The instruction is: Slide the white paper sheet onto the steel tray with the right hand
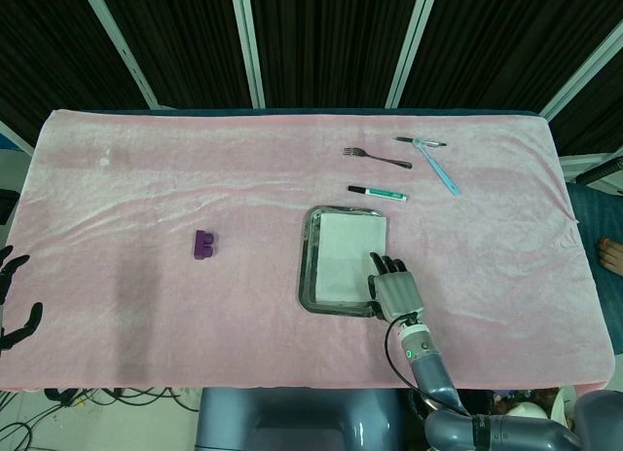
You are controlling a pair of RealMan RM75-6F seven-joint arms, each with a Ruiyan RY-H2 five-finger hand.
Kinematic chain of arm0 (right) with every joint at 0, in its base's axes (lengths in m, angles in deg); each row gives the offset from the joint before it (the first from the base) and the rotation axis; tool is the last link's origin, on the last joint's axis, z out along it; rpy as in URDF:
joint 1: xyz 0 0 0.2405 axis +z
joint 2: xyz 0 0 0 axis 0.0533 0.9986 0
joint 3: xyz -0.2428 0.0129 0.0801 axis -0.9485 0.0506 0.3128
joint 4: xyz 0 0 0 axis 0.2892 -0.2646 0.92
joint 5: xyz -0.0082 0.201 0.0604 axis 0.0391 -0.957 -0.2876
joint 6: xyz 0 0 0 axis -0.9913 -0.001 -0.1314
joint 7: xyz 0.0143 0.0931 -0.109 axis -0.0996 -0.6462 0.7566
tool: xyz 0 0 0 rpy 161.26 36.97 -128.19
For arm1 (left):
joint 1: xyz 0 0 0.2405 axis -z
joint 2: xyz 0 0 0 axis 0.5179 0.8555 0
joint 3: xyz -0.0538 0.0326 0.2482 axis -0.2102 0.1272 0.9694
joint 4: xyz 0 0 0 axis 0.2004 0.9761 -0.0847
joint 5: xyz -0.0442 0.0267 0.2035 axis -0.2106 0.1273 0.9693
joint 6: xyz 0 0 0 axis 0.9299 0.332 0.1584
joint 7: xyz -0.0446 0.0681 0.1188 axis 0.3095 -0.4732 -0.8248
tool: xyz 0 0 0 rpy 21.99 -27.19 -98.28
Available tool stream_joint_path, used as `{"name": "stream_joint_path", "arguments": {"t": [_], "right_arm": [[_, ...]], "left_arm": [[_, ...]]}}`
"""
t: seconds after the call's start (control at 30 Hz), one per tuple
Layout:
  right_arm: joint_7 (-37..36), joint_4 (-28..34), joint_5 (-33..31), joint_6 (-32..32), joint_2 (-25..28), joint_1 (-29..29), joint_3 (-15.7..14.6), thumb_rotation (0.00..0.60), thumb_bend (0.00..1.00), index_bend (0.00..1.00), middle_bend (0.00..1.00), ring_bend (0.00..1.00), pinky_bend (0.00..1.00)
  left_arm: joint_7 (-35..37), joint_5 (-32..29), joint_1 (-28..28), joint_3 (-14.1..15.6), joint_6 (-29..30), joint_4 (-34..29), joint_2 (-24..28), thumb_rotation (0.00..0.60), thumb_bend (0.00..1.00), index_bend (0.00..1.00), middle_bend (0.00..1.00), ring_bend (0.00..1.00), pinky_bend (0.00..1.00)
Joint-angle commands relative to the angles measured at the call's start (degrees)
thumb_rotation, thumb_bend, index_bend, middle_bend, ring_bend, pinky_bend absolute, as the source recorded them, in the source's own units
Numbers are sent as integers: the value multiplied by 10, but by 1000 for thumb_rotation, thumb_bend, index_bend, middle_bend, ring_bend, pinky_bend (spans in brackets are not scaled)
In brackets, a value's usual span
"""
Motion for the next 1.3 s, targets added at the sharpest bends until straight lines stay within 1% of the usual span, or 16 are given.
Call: {"name": "stream_joint_path", "arguments": {"t": [0.03, 0.37, 1.3], "right_arm": [[-2, -1, 1, 0, 0, 1, -1, 600, 396, 814, 80, 124, 165], [-8, -1, 1, -4, -5, 7, -4, 600, 395, 814, 80, 124, 165], [7, -9, -21, 4, -21, 23, -6, 600, 396, 813, 79, 124, 165]], "left_arm": [[0, 0, 0, 0, 0, 0, 0, 600, 395, 151, 42, 0, 0], [0, -1, 0, 0, 1, -1, 0, 600, 395, 151, 42, 0, 0], [1, -3, -1, -2, 1, -1, 0, 600, 395, 151, 42, 0, 0]]}}
